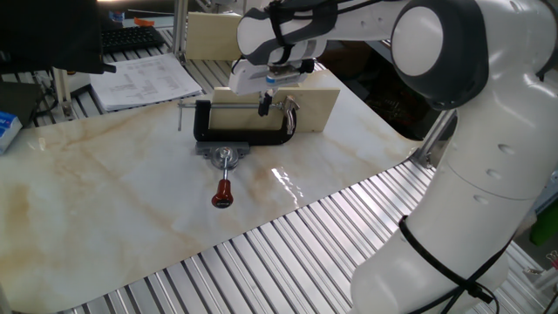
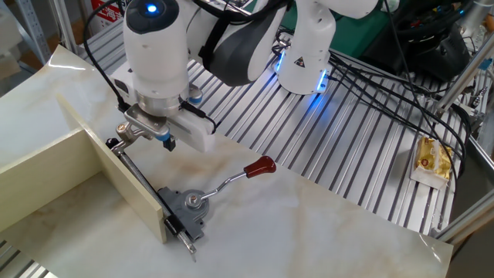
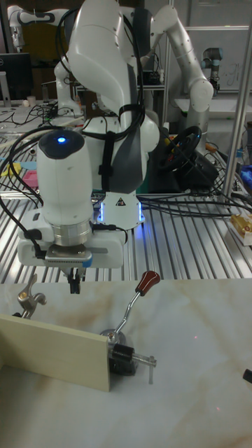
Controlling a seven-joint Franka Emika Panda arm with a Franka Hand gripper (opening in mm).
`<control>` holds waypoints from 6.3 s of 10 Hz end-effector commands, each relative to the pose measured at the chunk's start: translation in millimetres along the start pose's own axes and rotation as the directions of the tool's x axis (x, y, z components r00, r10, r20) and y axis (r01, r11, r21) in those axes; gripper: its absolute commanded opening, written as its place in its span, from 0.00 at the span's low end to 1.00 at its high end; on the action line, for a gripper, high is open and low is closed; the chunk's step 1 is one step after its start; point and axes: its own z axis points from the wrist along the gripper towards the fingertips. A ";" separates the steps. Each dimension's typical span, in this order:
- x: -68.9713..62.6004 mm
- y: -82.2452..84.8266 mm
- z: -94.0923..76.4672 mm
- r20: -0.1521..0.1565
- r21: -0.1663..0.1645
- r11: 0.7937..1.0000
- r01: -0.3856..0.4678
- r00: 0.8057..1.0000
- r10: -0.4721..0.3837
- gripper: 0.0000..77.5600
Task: Turn on the water tap
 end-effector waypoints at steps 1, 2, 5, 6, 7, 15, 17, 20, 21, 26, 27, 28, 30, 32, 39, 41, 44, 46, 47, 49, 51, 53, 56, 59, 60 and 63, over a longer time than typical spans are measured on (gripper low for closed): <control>5.2 -44.9 -3.9 0.022 -0.002 1.000 -0.026 0.999 0.026 0.00; 4.4 -47.6 -3.5 0.022 -0.006 0.999 -0.034 0.999 0.034 0.00; 4.8 -47.7 -3.3 0.021 -0.002 0.999 -0.040 0.999 0.040 0.00; 6.6 -48.9 -2.8 0.019 -0.002 0.999 -0.037 0.999 0.037 0.00; 8.6 -50.0 -2.6 0.018 -0.002 0.999 -0.035 0.999 0.035 0.00; 23.7 -74.1 -6.7 -0.005 0.010 1.000 0.011 1.000 -0.011 0.00; 24.6 -74.2 -6.3 -0.011 0.020 0.999 0.029 1.000 -0.029 0.00; 26.7 -74.8 -6.1 -0.018 0.057 0.992 0.109 0.994 -0.108 0.00; 27.5 -75.8 -8.1 -0.020 0.067 0.988 0.138 0.990 -0.137 0.00; 26.5 -78.2 -7.4 -0.024 0.081 0.985 0.149 0.989 -0.148 0.00; 25.9 -79.4 -6.8 -0.025 0.083 0.985 0.152 0.988 -0.151 0.00; 25.6 -80.0 -6.5 -0.025 0.083 0.985 0.153 0.988 -0.152 0.00; 23.9 -84.9 -4.6 -0.026 0.082 0.983 0.165 0.986 -0.163 0.00; 22.7 -88.8 -3.3 -0.027 0.081 0.982 0.169 0.985 -0.168 0.00; 20.4 -96.2 -1.5 -0.028 0.082 0.979 0.188 0.982 -0.186 0.00; 19.5 -99.1 -0.7 -0.029 0.082 0.978 0.192 0.981 -0.190 0.00; 19.1 -103.9 -1.4 -0.031 0.077 0.985 0.156 0.988 -0.154 0.00; 18.7 -107.5 -1.5 -0.032 0.075 0.988 0.132 0.991 -0.130 0.00; 18.6 -107.9 -1.4 -0.031 0.076 0.989 0.130 0.991 -0.128 0.00; 17.4 -112.9 -0.1 -0.029 0.072 0.992 0.102 0.995 -0.100 0.00; 16.7 -115.2 1.0 -0.028 0.071 0.994 0.085 0.996 -0.083 0.00; 16.4 -116.1 1.5 -0.026 0.070 0.995 0.072 0.997 -0.071 0.00; 16.1 -117.1 1.9 -0.026 0.072 0.996 0.059 0.998 -0.058 0.00; 15.9 -117.8 2.3 -0.024 0.073 0.996 0.051 0.999 -0.049 0.00; 15.8 -118.0 2.4 -0.024 0.073 0.996 0.051 0.999 -0.049 0.00; 15.1 -119.7 3.2 -0.024 0.075 0.996 0.054 0.998 -0.052 0.00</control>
